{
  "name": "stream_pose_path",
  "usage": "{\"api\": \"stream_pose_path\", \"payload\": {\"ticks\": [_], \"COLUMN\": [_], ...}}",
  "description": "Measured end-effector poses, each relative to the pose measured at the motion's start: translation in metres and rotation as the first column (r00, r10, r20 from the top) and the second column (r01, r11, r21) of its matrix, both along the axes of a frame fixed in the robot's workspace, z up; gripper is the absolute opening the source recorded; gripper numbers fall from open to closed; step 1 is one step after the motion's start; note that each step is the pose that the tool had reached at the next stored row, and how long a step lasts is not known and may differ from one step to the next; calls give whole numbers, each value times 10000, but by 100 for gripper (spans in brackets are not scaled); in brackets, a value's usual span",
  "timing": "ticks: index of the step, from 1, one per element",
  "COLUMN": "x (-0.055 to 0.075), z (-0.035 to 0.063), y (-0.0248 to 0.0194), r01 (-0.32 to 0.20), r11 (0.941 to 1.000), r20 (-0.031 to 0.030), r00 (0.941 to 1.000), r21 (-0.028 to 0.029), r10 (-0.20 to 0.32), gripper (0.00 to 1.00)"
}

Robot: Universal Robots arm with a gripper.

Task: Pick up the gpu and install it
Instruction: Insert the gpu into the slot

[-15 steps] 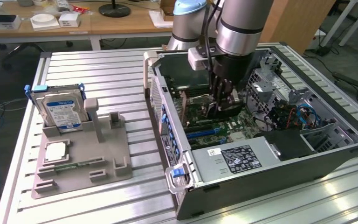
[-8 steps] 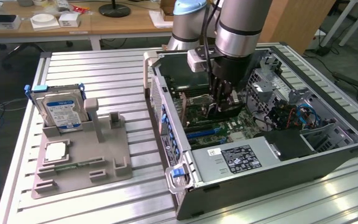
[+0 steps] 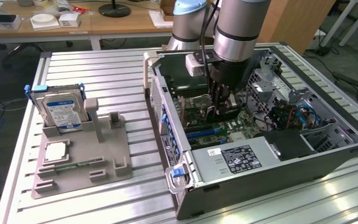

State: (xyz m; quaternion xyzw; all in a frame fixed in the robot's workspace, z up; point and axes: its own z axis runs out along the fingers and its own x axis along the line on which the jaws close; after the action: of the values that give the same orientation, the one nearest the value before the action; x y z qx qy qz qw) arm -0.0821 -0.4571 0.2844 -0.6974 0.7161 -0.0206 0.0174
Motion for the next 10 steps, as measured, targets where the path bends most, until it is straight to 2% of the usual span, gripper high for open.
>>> {"api": "stream_pose_path", "payload": {"ticks": [10], "x": [-29], "z": [-45], "y": [0], "r01": [0], "r11": [10000], "r20": [2], "r00": [10000], "r21": [2], "r10": [0], "gripper": [26]}}
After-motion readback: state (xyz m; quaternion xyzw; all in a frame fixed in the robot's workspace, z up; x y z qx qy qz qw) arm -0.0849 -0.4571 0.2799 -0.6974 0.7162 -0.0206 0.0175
